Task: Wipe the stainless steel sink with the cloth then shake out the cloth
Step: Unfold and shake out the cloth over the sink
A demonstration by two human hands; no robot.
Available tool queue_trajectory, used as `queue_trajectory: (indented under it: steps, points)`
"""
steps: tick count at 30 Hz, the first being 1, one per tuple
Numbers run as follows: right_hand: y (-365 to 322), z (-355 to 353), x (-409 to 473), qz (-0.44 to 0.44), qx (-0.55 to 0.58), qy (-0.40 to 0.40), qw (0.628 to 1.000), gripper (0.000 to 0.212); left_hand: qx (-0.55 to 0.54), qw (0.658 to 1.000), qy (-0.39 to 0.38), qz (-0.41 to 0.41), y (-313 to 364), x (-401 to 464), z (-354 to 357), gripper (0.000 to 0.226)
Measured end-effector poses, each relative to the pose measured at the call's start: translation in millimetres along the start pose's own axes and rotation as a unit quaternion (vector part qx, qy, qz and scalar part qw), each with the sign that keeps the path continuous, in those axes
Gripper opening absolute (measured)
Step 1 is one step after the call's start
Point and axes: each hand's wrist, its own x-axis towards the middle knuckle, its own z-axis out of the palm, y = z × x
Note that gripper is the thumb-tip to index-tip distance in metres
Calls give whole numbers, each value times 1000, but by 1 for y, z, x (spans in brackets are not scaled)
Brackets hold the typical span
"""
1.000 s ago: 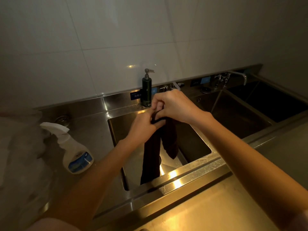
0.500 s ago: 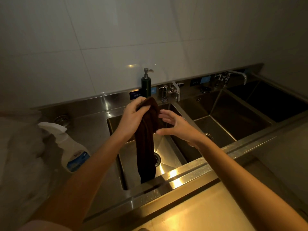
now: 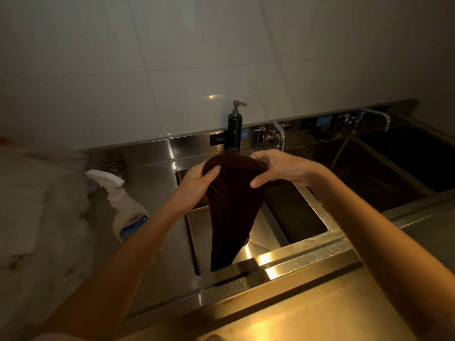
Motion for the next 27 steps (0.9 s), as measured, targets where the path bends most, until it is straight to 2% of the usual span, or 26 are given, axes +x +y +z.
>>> queue_trajectory:
  steps: [5, 9, 12, 16, 19, 21, 23, 27]
  points:
    - [-20, -10, 0, -14, -46, 15, 999, 28, 51, 998, -28, -25, -6, -6, -9, 22]
    - [-19, -9, 3, -5, 10, 20, 1000, 41, 69, 997, -21, -36, 0, -9, -15, 22]
    - [-16, -10, 1, -11, 35, 43, 998, 30, 45, 996, -44, -55, 3, -11, -12, 23]
    - [-22, -17, -8, -17, 22, 27, 999, 24, -43, 991, -79, -101, 1, -13, -3, 24]
    - [-27, -24, -13, -18, 24, 22, 999, 38, -179, 970, -85, -139, -4, -11, 1, 35]
    - [-28, -26, -12, -19, 51, 60, 997, 47, -255, 950, -98, -155, -3, -8, 3, 38]
    - [-25, -26, -6, -14, 105, 117, 987, 46, -291, 936, -113, -163, 2, -5, 5, 43]
    - [-9, -21, 10, 0, 207, 187, 960, 48, -265, 940, -147, -160, 15, 9, 4, 56]
